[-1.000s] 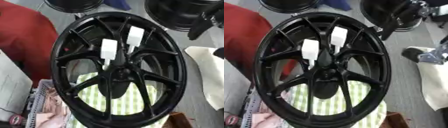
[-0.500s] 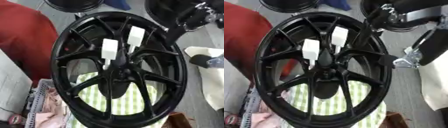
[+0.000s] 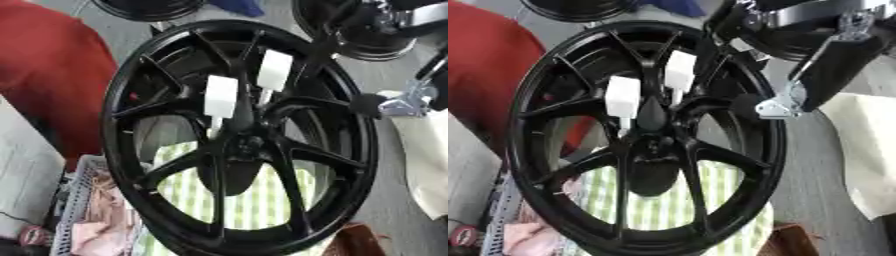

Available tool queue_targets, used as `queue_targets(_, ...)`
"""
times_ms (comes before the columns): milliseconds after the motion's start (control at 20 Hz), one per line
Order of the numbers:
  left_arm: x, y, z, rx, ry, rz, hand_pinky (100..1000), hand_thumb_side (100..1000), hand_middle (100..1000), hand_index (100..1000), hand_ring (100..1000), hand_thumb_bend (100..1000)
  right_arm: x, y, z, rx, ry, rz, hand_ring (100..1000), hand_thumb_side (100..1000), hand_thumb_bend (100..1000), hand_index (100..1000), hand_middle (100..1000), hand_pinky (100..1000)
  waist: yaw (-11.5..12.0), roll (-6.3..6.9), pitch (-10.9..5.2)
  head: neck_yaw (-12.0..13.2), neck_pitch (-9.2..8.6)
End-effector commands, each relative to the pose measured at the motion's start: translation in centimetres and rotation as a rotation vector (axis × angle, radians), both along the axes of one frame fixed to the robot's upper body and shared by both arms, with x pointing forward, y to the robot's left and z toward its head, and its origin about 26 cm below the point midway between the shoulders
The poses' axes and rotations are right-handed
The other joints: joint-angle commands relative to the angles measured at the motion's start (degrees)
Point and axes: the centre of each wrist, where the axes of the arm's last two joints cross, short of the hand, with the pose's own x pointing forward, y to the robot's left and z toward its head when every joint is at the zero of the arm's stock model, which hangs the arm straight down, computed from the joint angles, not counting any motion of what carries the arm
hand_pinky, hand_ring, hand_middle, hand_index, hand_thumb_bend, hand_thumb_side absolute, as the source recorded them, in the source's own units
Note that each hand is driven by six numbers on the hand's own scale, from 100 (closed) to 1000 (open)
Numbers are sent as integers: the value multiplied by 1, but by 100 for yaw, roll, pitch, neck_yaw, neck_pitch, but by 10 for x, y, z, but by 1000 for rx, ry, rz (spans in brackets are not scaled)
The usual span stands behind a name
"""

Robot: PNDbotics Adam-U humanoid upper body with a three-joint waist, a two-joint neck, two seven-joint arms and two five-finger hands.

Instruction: Pull the pin out of the wheel hub.

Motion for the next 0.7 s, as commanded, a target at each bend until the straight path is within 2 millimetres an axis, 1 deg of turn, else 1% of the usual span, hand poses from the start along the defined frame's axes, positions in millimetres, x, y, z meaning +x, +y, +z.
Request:
queue_targets(50,-1,-1,8,12,-23,-10,825,514,596,787,756,167,5,-2,10,11,-38,-30,796,366,219,829,781,812,13,26,-70,-24,1)
queue_targets(350,-1,-1,9,11,-26,-13,825,515,596,787,756,165,16,3,12,29,-40,-45,796,364,226,831,783,810,64,-9,-24,-58,6)
queue_targets(700,0,-2,9,8,-25,-13,825,519,596,787,757,163,25,5,12,40,-46,-58,801,356,247,841,796,812,101,-37,30,-85,8)
